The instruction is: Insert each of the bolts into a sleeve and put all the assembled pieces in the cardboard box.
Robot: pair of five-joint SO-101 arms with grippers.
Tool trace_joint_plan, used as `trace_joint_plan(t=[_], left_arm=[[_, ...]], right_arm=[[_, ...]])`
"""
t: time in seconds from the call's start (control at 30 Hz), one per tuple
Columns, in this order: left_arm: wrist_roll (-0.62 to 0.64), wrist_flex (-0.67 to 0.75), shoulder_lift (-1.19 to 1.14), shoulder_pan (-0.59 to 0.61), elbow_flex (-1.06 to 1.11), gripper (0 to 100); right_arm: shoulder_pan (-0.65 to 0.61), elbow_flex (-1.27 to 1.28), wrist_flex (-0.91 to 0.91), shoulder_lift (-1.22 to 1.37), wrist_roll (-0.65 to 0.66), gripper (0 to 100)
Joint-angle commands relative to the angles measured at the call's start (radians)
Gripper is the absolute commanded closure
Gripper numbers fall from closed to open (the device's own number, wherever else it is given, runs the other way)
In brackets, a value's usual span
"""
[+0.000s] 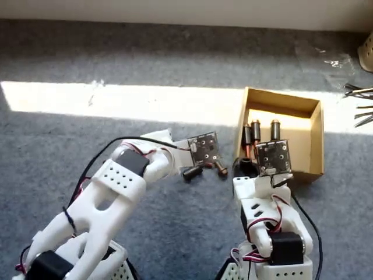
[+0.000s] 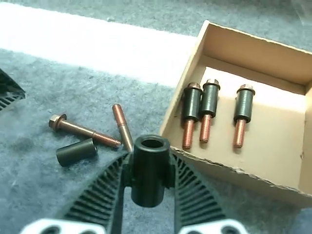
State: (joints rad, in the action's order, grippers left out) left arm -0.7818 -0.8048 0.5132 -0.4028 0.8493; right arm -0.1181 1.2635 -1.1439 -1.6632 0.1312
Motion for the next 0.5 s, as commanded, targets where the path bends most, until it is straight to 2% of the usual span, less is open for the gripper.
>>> trace_joint_plan(t=[0.0, 0.33, 0.47], left_arm=[[-0.003, 0.207, -0.101, -0.031, -0.039, 99], [-0.015, 0.496, -0.389, -0.131, -0.050, 99], [-0.170, 0.517, -0.410, -0.173, -0.041, 99]], right_arm=[[0.053, -0.007, 0.002, -0.010, 0.009, 99.5], [0.073, -0.008, 0.002, -0.010, 0.014, 99.5], [0.073, -0.008, 0.013, -0.010, 0.015, 99.5]])
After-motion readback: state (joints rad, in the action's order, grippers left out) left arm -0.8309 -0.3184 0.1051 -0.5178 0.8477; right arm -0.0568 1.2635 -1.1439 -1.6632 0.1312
